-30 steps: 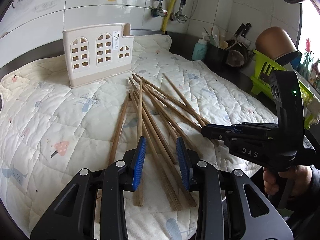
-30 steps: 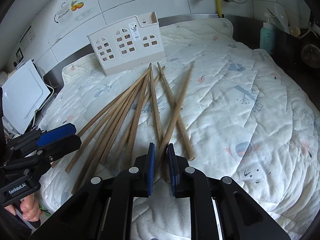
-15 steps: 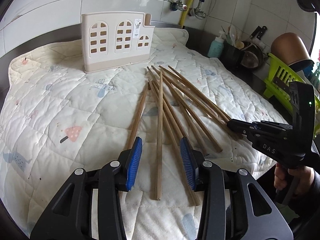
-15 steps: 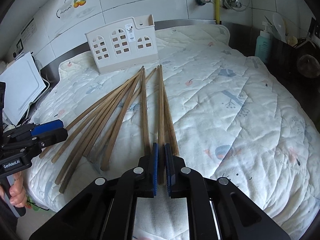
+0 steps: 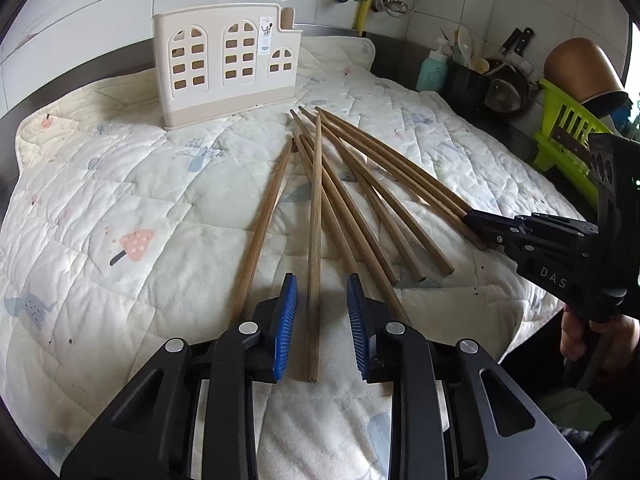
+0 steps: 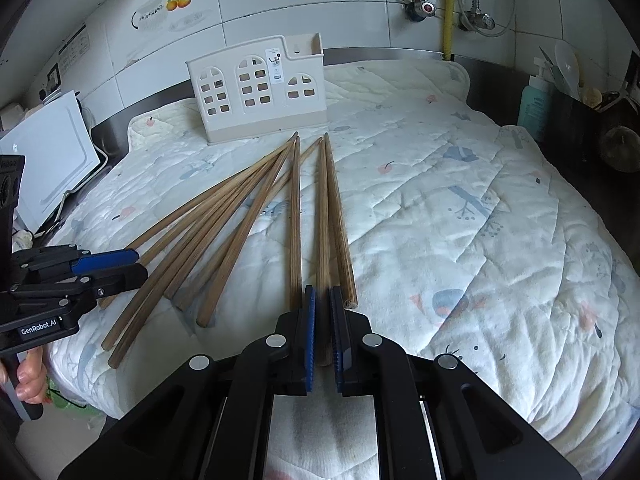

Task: Organize utensils
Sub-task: 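Close the left gripper on a chopstick and lift while the right gripper does likewise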

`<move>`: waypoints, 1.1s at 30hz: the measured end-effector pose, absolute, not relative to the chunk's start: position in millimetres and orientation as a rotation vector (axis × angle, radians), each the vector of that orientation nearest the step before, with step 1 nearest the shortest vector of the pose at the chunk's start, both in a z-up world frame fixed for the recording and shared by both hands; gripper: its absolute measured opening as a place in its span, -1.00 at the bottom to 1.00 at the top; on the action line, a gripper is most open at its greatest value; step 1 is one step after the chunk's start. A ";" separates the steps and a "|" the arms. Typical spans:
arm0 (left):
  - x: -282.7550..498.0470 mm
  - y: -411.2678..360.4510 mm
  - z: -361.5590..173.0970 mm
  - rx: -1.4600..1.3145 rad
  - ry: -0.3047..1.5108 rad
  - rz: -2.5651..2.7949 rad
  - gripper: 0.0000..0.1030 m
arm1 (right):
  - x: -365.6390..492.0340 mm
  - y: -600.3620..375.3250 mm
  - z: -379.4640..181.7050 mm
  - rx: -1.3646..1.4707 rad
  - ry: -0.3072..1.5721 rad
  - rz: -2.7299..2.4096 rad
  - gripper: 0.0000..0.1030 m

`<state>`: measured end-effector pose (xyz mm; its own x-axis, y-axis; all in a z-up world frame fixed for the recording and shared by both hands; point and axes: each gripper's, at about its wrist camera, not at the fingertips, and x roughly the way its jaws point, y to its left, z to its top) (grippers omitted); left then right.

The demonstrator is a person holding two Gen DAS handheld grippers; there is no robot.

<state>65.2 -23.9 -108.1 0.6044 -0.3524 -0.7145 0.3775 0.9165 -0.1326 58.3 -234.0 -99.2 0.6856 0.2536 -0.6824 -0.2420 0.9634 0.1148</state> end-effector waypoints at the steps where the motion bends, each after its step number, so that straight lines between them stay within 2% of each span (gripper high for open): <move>1: 63.3 -21.9 -109.6 0.022 0.820 -0.420 -0.51 | 58.3 -234.8 -99.5 0.023 0.765 0.280 -0.86; 8: 55.4 -23.3 -113.7 0.012 0.786 -0.377 -0.57 | 55.5 -234.4 -101.1 0.023 0.739 0.281 -0.87; 12: 50.6 -20.3 -113.2 -0.012 0.771 -0.340 -0.85 | 53.7 -234.9 -101.1 0.021 0.728 0.280 -0.87; 15: 47.0 -14.8 -108.5 -0.048 0.747 -0.324 -0.91 | 51.2 -235.2 -95.0 0.011 0.721 0.278 -0.87; 28: 42.2 -4.1 -54.4 -0.048 0.637 -0.307 -0.91 | 53.0 -238.3 -9.3 -0.102 0.531 0.308 -0.88; 33: 48.5 3.6 -34.5 -0.073 0.602 -0.301 -0.91 | 75.4 -230.4 16.3 -0.143 0.517 0.369 -0.88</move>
